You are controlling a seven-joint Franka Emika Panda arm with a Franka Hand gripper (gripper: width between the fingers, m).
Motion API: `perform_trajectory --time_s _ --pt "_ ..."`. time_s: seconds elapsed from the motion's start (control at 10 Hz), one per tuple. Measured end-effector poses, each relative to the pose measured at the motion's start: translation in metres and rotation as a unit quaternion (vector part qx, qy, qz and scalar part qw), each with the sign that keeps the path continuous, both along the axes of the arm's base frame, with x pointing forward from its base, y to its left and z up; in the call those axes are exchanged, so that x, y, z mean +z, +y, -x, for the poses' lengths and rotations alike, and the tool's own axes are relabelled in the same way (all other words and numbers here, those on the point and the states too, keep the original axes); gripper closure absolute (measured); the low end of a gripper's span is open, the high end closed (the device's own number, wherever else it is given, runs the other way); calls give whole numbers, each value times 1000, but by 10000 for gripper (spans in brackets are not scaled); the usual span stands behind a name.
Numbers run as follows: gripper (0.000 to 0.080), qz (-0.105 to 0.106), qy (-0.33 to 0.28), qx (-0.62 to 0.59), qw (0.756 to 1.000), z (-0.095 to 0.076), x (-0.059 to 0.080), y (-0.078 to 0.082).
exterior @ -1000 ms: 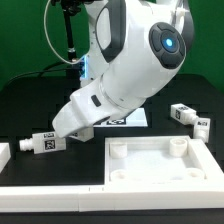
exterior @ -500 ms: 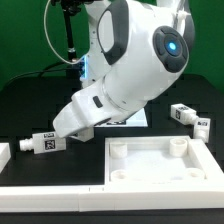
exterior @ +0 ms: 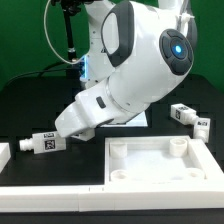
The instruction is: Assemble one leg
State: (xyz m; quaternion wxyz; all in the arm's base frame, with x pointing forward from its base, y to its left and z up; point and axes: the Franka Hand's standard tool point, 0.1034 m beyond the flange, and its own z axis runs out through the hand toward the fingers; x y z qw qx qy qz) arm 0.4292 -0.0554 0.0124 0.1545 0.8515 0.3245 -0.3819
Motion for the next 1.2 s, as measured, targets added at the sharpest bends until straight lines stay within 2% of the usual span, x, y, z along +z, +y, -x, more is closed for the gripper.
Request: perform_trajectory --time_s 0.1,0.4,0.5,0.7,0.8,0.9,1.0,1.1,1.2 --pt "515 0 0 0 1000 0 0 0" --pt "515 5 6 -13 1000 2 4 4" --pt "515 9 15 -33 999 0 13 17" --pt "515 27 32 -101 994 -16 54 61" --pt "515 18 7 -140 990 -34 71 85" --pt "514 5 -32 -173 984 -50 90 103" --pt "514 5 -56 -184 981 -59 99 107" --pt "514 -24 -102 -176 979 -68 94 107" --pt "514 -42 -130 -174 975 -65 95 107"
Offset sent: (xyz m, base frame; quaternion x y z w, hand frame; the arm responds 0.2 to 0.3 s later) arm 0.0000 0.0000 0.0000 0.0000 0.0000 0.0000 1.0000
